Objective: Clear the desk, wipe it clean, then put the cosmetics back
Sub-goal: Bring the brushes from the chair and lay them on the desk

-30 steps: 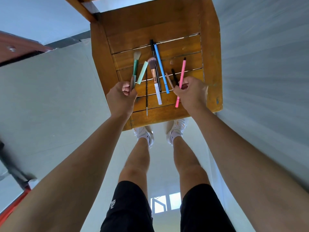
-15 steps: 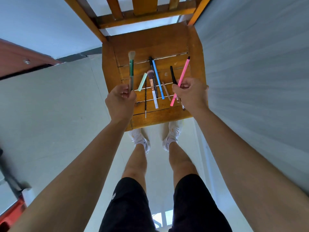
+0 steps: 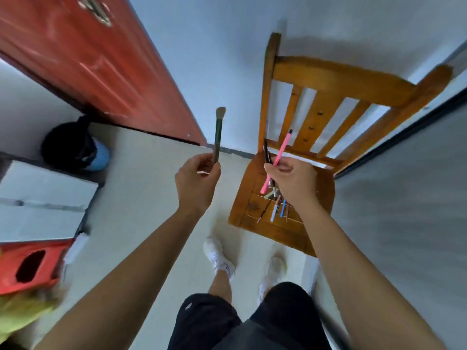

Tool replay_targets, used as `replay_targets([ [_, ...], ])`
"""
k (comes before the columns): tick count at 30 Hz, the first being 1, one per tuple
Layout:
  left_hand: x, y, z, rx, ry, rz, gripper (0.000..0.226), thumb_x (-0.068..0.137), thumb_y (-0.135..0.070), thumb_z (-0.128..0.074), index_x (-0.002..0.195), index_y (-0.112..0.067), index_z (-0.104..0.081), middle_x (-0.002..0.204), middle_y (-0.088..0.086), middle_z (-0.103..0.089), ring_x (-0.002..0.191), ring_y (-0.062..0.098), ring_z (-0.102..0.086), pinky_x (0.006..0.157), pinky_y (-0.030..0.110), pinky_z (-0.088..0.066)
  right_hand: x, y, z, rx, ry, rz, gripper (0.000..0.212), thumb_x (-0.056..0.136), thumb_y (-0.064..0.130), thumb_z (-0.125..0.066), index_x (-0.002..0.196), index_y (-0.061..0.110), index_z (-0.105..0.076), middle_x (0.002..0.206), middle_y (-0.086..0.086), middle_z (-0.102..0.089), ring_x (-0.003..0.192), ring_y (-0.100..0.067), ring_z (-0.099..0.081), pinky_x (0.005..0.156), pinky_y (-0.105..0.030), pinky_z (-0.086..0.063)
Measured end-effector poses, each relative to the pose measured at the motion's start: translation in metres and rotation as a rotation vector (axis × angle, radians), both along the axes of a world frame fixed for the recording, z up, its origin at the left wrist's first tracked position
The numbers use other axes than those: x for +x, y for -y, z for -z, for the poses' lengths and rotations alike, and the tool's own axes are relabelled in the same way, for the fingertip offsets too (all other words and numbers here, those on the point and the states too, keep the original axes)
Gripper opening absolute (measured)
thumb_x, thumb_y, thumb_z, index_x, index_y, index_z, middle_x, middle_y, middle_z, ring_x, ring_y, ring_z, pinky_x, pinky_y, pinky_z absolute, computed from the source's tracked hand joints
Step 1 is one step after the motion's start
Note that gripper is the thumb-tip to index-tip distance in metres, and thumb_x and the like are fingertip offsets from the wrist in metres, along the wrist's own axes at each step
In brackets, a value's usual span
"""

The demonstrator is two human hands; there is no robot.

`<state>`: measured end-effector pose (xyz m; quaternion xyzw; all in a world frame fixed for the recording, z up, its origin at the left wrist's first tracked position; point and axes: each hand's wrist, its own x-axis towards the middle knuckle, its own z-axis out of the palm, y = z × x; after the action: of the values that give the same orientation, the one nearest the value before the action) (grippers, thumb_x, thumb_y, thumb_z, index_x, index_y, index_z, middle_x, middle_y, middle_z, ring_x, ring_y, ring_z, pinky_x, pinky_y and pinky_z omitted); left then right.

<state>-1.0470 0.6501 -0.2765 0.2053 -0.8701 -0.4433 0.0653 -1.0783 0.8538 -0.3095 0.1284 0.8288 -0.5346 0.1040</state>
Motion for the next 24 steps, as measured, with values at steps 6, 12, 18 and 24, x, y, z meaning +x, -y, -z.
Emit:
replay_targets([
  [6,0.077,0.075,-0.080,0.047,-0.137,-0.274,0.018,0.087,-0.019,-0.072,0.105,-0.021,-0.072,0.086,-0.014,-0.069,0.075,-0.001,-0.063,0.063,0.008,-0.049,0.007,0.083,-0.091,-0.019,-0.190,-0.341,0.012,0.086,0.031,-0.076,0.090,0.020,-0.079,0.073,0.016,-0.074,0.066,0.000,-0.070,0.072,-0.027,-0.059],
  [12,0.174,0.174,-0.133,0.049,-0.304,-0.498,0.015,0.087,-0.019,-0.073,0.102,-0.021,-0.072,0.082,-0.015,-0.068,0.068,-0.005,-0.062,0.058,0.005,-0.044,0.058,0.213,-0.164,-0.049,-0.395,-0.550,0.018,0.084,0.032,-0.075,0.073,0.019,-0.074,0.063,0.009,-0.070,0.061,-0.003,-0.065,0.058,-0.012,-0.045],
  [18,0.329,0.312,-0.175,-0.039,-0.466,-0.743,0.013,0.085,-0.015,-0.074,0.097,-0.021,-0.072,0.073,-0.018,-0.066,0.061,-0.007,-0.061,0.054,0.004,-0.042,0.175,0.394,-0.208,-0.165,-0.483,-0.776,0.016,0.083,0.023,-0.077,0.069,0.019,-0.070,0.055,0.010,-0.064,0.054,-0.008,-0.062,0.055,-0.021,-0.043],
  [24,0.484,0.435,-0.199,-0.168,-0.494,-0.944,0.018,0.083,-0.026,-0.075,0.090,-0.041,-0.069,0.072,-0.023,-0.068,0.069,-0.003,-0.065,0.061,0.007,-0.045,0.303,0.556,-0.221,-0.218,-0.562,-1.023,0.014,0.082,0.025,-0.078,0.070,0.022,-0.073,0.060,0.021,-0.067,0.059,0.007,-0.061,0.056,-0.007,-0.039],
])
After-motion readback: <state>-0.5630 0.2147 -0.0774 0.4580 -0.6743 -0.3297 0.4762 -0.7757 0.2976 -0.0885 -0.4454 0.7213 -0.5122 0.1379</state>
